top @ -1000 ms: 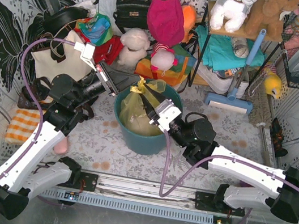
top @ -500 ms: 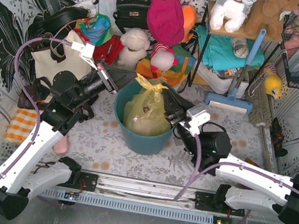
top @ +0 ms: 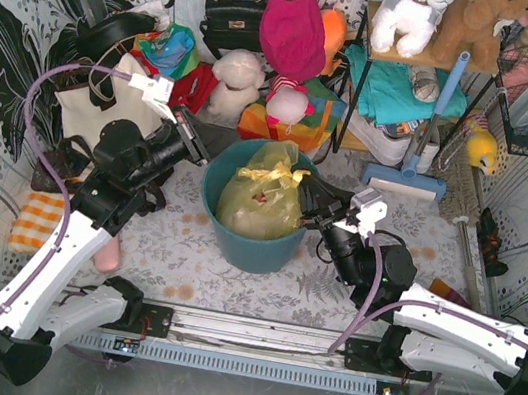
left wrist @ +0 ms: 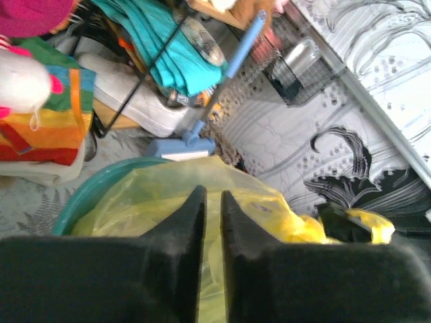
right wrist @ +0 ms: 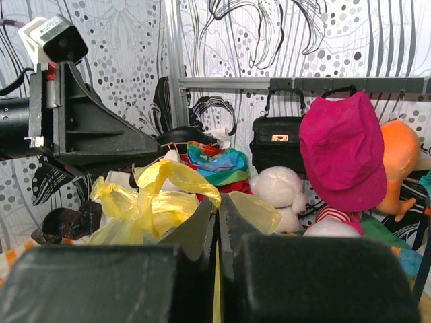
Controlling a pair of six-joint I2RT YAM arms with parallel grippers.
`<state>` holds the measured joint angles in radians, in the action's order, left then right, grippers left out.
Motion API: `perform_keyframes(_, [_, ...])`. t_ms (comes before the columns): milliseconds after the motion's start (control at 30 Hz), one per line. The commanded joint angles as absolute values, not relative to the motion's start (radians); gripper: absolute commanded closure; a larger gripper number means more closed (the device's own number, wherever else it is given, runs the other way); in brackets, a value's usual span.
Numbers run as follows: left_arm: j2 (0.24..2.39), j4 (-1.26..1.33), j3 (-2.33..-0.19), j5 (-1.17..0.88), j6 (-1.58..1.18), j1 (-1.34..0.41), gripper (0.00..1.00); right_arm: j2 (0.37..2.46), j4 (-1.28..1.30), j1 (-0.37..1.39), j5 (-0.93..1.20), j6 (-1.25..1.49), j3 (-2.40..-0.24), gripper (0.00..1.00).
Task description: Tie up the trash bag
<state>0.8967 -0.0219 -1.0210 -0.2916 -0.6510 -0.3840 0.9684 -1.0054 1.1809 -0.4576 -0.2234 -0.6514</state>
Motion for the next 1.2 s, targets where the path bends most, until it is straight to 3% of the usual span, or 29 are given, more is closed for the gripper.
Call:
perform_keyframes(0, [0.919, 0.066, -1.053, -0.494, -0.723, -0.377, 0.61, 0.977, -1.036, 1.187, -0.445, -0.177, -0.653, 1.00])
perform_keyframes(100, [0.904, 0.070, -1.035, -0.528, -0.765, -0.377, 0.43, 0.986, -1.041, 1.186, -0.439, -0.178, -0.661, 1.00])
perform_keyframes(267, [0.880, 0.094, -1.038, -0.661, -0.785, -0.377, 0.37, 0.994, -1.047, 1.187, -0.436, -0.181, -0.667, 1.00])
perform_keyframes(400, [0.872, 0.052, -1.053, -0.725, -0.748, -0.377, 0.34, 0.994, -1.051, 1.187, -0.433, -0.182, -0.667, 1.00])
perform_keyframes(600, [0.927, -0.279, -1.159, -0.707, -0.483, -0.376, 0.34, 0.993, -1.053, 1.186, -0.432, -0.192, -0.669, 1.00])
perform_keyframes(1167, [1.002, -0.226, -1.170, -0.818, -0.459, -0.378, 0.34, 1.002, -1.075, 1.186, -0.416, -0.200, -0.673, 1.00])
